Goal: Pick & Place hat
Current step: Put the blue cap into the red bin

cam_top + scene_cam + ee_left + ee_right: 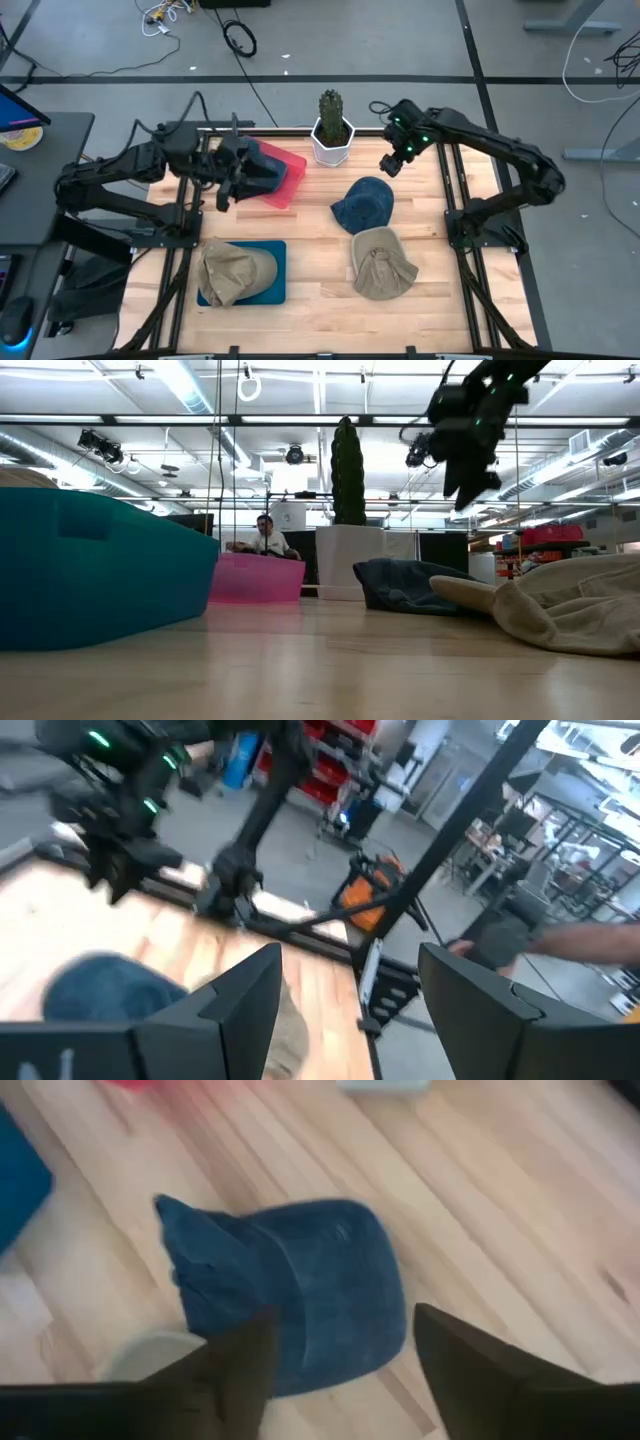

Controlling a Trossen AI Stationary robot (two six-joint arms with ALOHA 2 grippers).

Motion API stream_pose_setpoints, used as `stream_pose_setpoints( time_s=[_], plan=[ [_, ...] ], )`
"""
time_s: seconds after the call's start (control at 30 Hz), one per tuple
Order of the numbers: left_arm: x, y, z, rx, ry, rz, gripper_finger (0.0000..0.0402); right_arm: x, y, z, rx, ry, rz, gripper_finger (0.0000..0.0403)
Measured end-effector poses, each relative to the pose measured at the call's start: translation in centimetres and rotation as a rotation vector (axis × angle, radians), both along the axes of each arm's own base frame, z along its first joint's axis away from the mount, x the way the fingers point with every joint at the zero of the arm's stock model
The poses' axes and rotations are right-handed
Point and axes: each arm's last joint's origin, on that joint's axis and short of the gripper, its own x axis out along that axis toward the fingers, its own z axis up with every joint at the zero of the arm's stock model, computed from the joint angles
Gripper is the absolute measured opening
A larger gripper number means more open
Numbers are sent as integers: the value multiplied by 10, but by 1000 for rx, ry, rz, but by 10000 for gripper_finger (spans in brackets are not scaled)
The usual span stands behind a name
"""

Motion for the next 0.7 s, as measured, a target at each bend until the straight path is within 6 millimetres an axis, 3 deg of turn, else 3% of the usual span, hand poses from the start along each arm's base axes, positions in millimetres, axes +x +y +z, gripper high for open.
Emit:
stream_pose_setpoints(
  time_s=[0.27,0.53,0.7],
  plan=[
    [21,-16,-10,-30,49,-76,238,14,-31,-47,113,96,64,305],
    [35,-29,-14,-34,42,-127,238,14,-52,-72,118,118,89,302],
    [34,-34,-14,-48,38,-133,238,7,-54,-90,161,82,71,294]
  ],
)
